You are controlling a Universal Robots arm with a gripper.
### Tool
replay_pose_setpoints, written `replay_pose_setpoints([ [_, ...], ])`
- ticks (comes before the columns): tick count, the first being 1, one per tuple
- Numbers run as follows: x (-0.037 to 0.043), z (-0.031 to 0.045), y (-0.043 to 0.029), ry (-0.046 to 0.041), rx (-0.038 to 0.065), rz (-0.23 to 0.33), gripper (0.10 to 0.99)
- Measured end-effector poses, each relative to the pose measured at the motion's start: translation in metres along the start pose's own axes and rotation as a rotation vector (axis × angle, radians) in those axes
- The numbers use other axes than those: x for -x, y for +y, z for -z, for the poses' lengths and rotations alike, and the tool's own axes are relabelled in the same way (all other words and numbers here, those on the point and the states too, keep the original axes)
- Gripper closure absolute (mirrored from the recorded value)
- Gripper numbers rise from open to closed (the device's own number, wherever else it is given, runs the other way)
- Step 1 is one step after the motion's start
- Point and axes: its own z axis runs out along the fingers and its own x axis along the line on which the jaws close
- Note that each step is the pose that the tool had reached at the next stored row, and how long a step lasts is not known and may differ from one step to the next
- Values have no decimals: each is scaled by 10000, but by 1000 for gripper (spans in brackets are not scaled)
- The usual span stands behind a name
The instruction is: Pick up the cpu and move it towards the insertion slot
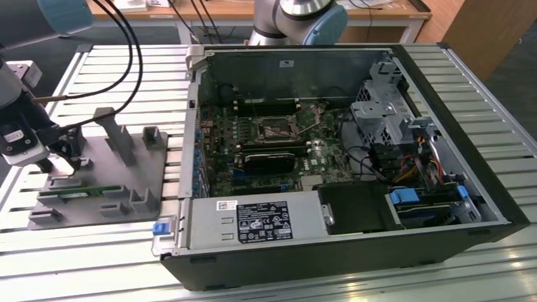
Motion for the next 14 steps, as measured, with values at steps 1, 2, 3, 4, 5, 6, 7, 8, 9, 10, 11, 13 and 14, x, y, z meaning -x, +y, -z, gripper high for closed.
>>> replay_pose_setpoints([
  [1,0,4,0,2,-1,0,553],
  [2,0,9,0,3,-2,0,553],
  [3,0,14,0,1,-1,0,553],
  [4,0,20,1,1,0,0,553],
  [5,0,28,1,0,0,0,553],
  [6,0,38,1,0,0,0,553],
  [7,0,49,2,0,0,0,553],
  [8,0,64,2,0,0,-1,553],
  [9,0,77,3,0,0,0,553],
  [10,0,88,3,0,0,0,553],
  [11,0,98,3,0,0,0,553],
  [13,0,113,4,0,0,0,553],
  [14,0,119,4,0,0,0,553],
])
